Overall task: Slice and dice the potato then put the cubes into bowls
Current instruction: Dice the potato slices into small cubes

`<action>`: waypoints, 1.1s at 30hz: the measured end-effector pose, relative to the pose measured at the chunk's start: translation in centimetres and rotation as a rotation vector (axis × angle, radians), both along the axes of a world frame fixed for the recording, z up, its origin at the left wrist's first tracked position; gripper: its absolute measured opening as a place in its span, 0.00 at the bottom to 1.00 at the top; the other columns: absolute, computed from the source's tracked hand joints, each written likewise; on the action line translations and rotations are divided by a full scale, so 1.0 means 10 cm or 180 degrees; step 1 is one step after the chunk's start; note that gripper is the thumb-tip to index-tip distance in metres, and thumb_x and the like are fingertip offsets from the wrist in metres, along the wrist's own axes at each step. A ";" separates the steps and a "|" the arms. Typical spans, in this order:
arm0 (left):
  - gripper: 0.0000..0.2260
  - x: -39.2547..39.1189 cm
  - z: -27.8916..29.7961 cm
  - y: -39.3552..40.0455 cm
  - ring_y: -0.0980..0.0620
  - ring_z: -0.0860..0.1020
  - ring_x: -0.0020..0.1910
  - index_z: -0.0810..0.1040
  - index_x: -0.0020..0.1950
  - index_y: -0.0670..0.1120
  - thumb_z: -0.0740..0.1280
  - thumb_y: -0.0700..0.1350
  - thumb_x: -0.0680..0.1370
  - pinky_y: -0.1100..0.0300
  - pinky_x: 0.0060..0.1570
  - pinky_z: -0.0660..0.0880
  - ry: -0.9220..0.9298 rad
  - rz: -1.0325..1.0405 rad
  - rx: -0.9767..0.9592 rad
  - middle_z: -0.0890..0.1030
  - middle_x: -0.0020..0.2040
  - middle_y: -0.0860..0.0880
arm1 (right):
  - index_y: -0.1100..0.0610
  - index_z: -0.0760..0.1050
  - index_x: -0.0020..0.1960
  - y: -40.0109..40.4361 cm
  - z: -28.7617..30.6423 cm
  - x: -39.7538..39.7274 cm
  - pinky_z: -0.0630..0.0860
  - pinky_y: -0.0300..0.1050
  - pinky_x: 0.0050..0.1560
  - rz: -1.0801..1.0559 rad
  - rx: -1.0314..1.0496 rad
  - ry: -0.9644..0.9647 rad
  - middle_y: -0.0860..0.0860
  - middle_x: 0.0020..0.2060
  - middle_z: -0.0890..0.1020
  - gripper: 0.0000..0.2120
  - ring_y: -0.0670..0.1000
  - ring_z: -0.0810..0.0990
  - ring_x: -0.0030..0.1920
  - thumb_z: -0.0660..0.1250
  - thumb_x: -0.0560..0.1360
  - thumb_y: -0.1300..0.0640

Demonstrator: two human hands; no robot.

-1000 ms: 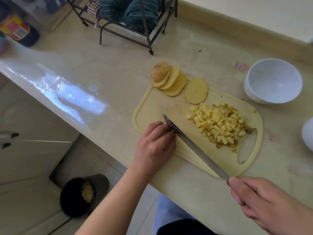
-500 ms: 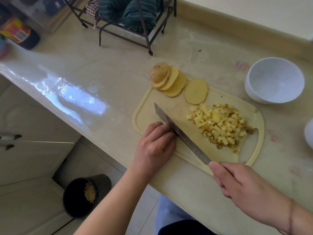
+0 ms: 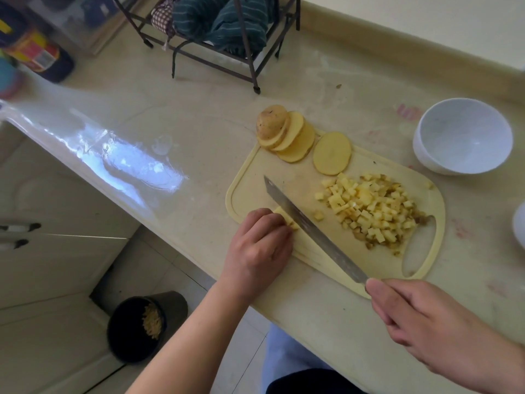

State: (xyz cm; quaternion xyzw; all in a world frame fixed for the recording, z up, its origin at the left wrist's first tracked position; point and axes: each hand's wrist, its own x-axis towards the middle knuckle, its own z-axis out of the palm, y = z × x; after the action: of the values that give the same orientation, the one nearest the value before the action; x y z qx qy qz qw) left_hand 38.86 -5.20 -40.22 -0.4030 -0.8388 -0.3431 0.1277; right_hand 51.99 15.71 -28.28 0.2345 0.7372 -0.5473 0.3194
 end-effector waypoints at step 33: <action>0.01 -0.02 -0.02 -0.02 0.43 0.79 0.49 0.85 0.45 0.37 0.74 0.33 0.76 0.55 0.50 0.77 -0.0041 0.0048 0.0002 0.83 0.46 0.43 | 0.62 0.64 0.35 0.01 -0.08 -0.11 0.57 0.33 0.19 -0.0256 0.0003 -0.0088 0.52 0.25 0.62 0.28 0.47 0.56 0.22 0.55 0.72 0.36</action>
State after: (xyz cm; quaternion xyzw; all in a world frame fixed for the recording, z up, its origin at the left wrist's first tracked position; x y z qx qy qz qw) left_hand 38.68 -5.38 -40.38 -0.3944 -0.8425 -0.3449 0.1250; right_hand 50.86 15.81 -29.10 0.2716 0.7229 -0.5561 0.3071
